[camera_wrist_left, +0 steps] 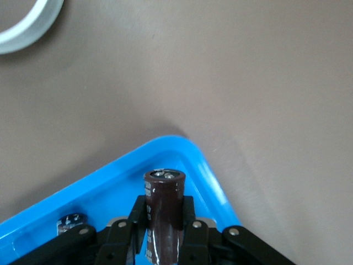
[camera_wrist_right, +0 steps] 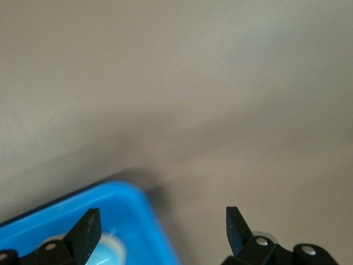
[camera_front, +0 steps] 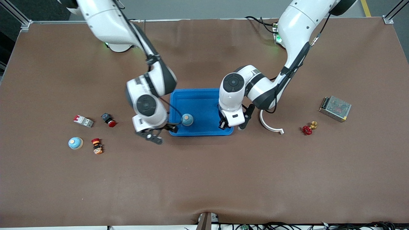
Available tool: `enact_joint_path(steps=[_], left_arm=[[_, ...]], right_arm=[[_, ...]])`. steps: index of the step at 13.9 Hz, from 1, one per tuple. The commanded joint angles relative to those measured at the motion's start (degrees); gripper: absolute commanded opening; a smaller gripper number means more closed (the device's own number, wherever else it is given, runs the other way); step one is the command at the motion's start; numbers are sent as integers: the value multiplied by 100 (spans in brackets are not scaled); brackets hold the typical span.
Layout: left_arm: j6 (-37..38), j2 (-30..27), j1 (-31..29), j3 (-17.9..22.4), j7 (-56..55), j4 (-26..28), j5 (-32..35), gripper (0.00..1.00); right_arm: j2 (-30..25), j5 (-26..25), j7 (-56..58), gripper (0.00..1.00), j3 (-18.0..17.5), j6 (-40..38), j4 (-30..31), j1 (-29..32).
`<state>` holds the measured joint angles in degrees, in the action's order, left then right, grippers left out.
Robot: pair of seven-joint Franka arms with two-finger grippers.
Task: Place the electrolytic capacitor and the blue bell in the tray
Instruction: 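Release the capacitor in the tray while the right gripper grasps another bell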
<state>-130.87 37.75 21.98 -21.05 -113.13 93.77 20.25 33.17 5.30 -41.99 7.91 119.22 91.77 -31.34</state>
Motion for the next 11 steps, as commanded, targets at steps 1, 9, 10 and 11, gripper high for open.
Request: enact_joint_path(steps=[1, 9, 10, 11], left_arm=[[79, 206, 148, 13, -77, -131, 5, 0], [79, 487, 237, 13, -69, -140, -4, 0], [79, 531, 237, 13, -69, -140, -4, 0], [79, 566, 237, 13, -69, -140, -4, 9]], right_arm=[[-206, -143, 1276, 100, -19, -83, 95, 715], [-40, -724, 3590, 100, 158, 715, 139, 2394], [13, -715, 3732, 100, 149, 890, 200, 2588], [49, -715, 3890, 100, 140, 1101, 331, 2703]])
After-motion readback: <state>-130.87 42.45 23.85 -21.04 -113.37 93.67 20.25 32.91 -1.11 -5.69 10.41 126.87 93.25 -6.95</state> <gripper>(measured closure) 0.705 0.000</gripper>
